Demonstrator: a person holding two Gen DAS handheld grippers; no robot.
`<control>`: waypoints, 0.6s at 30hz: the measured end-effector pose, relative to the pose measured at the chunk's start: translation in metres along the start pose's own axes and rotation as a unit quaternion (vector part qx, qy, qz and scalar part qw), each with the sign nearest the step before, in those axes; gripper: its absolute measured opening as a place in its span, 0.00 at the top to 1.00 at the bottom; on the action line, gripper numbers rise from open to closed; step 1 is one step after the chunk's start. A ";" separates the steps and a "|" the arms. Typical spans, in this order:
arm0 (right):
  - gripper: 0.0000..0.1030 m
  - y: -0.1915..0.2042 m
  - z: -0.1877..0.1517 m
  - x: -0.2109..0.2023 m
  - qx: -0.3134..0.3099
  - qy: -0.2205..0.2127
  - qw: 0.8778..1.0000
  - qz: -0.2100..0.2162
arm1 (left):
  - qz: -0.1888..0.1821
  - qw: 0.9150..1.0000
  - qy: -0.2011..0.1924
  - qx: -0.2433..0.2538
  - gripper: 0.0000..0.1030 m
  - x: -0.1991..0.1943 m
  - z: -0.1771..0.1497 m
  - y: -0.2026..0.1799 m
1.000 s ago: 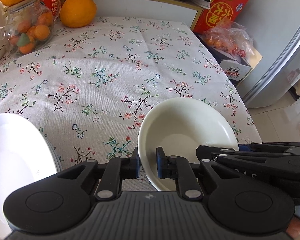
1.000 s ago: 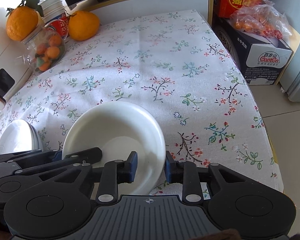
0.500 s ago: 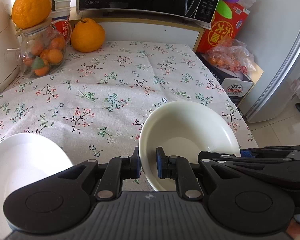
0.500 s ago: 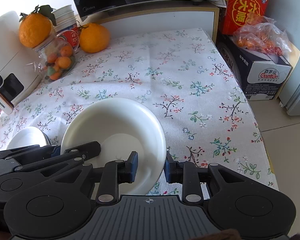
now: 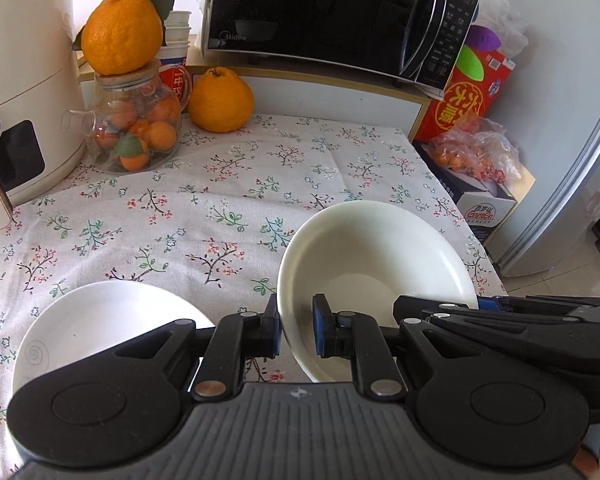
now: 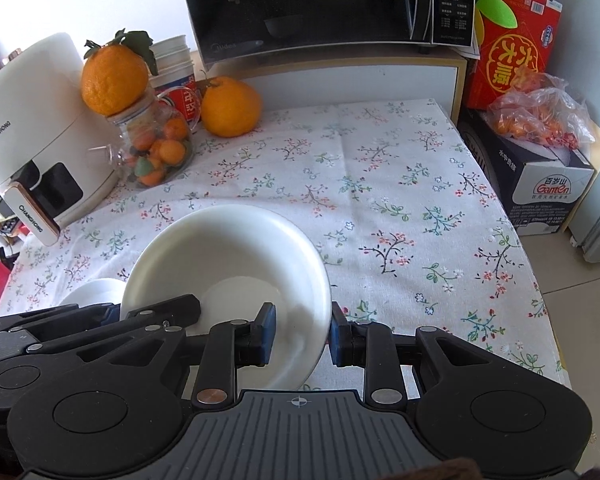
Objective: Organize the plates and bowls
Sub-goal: 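Carry the nested bowls with both tools over the plate stack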
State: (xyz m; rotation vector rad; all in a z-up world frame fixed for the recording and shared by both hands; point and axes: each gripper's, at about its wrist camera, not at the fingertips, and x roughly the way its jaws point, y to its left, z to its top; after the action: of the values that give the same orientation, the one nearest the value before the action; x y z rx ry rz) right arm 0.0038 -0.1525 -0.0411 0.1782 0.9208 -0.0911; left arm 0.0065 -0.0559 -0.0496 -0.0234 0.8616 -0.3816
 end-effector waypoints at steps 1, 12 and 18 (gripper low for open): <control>0.74 0.004 0.000 0.000 -0.001 -0.002 1.000 0.003 | 0.003 1.000 -0.003 -0.001 0.87 -0.003 0.001 0.003; 0.74 0.056 -0.001 0.003 -0.041 -0.003 0.998 0.038 | 0.021 0.999 -0.006 -0.045 0.87 -0.028 -0.002 0.050; 0.74 0.084 -0.008 0.007 -0.062 0.017 0.995 0.079 | 0.031 0.997 -0.003 -0.077 0.87 -0.042 -0.011 0.083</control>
State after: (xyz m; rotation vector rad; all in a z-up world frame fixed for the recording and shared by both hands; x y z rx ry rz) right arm 0.0152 -0.0691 -0.0420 0.1365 0.9393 0.1163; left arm 0.0005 0.0375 -0.0400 -0.1405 0.8814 -0.2557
